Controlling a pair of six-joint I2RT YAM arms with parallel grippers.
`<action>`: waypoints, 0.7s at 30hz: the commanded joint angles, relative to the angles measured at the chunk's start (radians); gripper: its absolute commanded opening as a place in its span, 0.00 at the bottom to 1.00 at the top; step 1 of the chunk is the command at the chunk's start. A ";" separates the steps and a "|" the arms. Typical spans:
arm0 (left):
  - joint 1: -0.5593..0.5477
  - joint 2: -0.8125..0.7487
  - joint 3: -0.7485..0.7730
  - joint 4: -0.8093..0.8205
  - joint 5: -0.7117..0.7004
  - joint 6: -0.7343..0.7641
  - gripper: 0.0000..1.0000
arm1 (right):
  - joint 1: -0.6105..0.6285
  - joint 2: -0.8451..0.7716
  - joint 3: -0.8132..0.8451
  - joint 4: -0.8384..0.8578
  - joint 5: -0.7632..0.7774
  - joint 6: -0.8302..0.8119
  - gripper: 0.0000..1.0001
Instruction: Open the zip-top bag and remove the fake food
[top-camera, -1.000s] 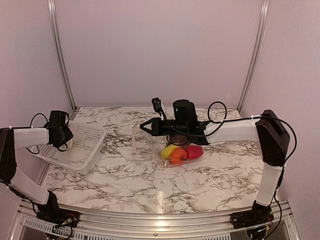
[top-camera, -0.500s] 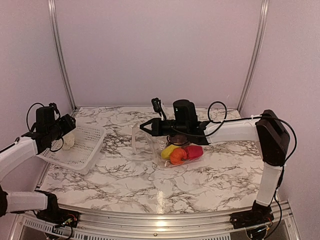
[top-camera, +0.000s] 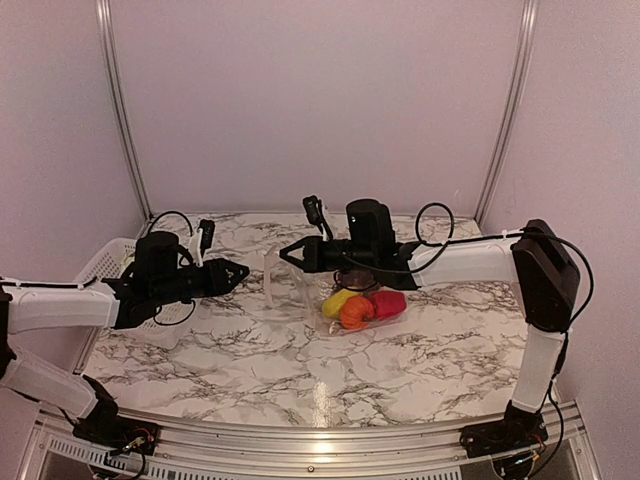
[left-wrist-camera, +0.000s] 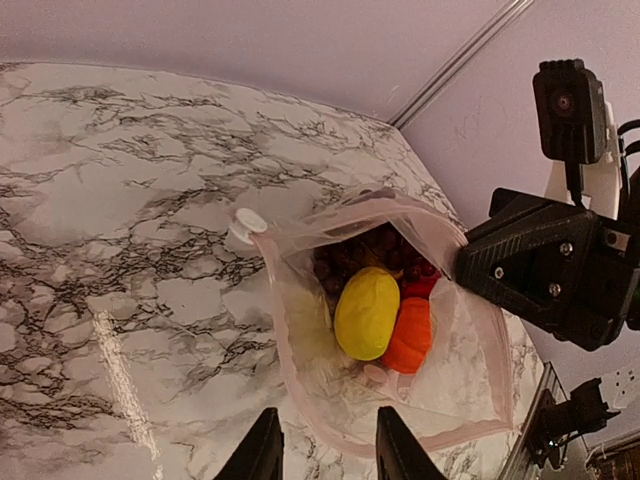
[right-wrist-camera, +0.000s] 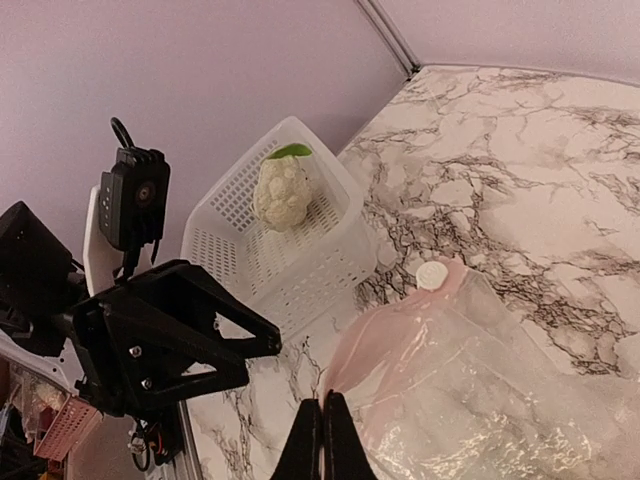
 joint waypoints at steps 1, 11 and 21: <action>-0.098 0.154 0.031 0.226 0.049 -0.053 0.31 | -0.001 -0.007 -0.002 -0.005 -0.004 -0.012 0.00; -0.188 0.474 0.135 0.466 0.069 -0.194 0.27 | -0.004 -0.046 -0.032 -0.007 -0.030 -0.014 0.08; -0.189 0.601 0.191 0.458 0.091 -0.195 0.29 | -0.162 -0.248 -0.279 -0.043 -0.035 -0.049 0.58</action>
